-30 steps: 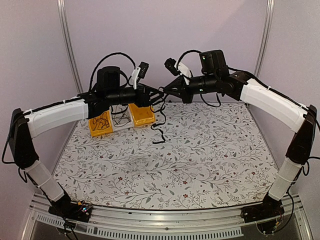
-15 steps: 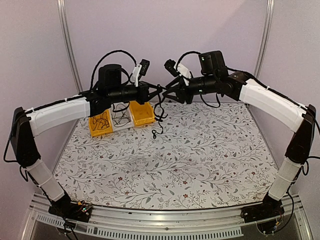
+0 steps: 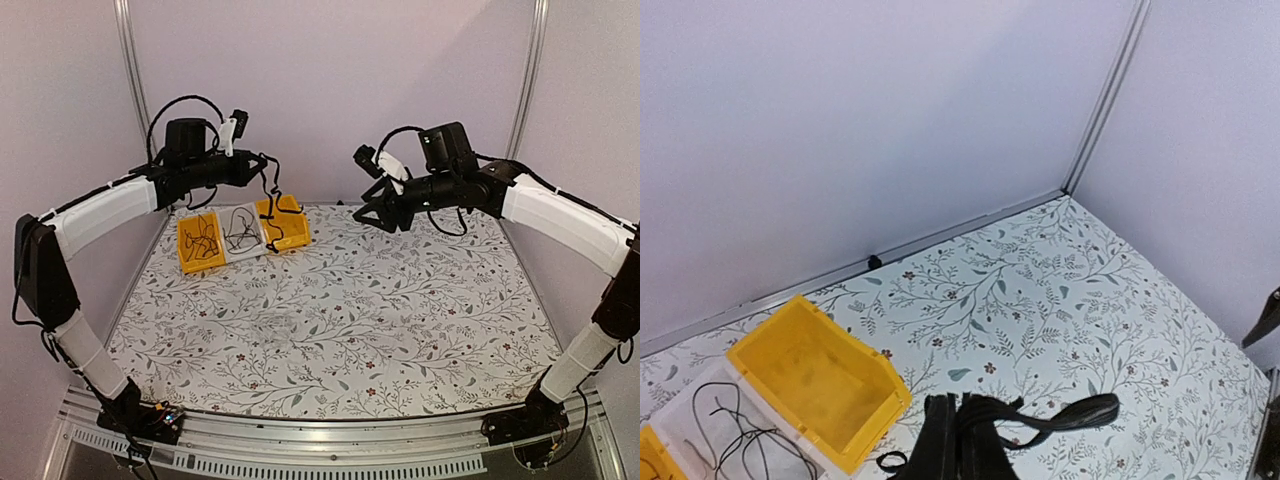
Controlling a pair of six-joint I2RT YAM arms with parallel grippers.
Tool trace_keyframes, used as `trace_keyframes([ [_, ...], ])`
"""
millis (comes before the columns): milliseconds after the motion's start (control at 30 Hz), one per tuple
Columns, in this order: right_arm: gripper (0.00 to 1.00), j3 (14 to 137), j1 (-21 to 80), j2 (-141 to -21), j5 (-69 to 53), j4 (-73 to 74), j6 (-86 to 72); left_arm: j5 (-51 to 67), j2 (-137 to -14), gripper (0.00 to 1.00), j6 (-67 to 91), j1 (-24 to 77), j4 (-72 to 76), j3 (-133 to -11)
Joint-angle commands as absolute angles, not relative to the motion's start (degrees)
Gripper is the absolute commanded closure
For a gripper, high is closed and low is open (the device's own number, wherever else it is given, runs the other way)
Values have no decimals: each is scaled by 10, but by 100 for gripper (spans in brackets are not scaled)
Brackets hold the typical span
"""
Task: Untangle the cables
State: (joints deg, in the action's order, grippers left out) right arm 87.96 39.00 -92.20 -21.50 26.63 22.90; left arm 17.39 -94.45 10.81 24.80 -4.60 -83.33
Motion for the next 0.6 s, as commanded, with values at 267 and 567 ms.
trace_keyframes([
  [267,45,857,388,-893,-207,271,224,144,-981,100,105,150,-21,-870],
  [567,45,851,388,-895,-205,277,228,169,-1064,100,84,118,-14,-929],
])
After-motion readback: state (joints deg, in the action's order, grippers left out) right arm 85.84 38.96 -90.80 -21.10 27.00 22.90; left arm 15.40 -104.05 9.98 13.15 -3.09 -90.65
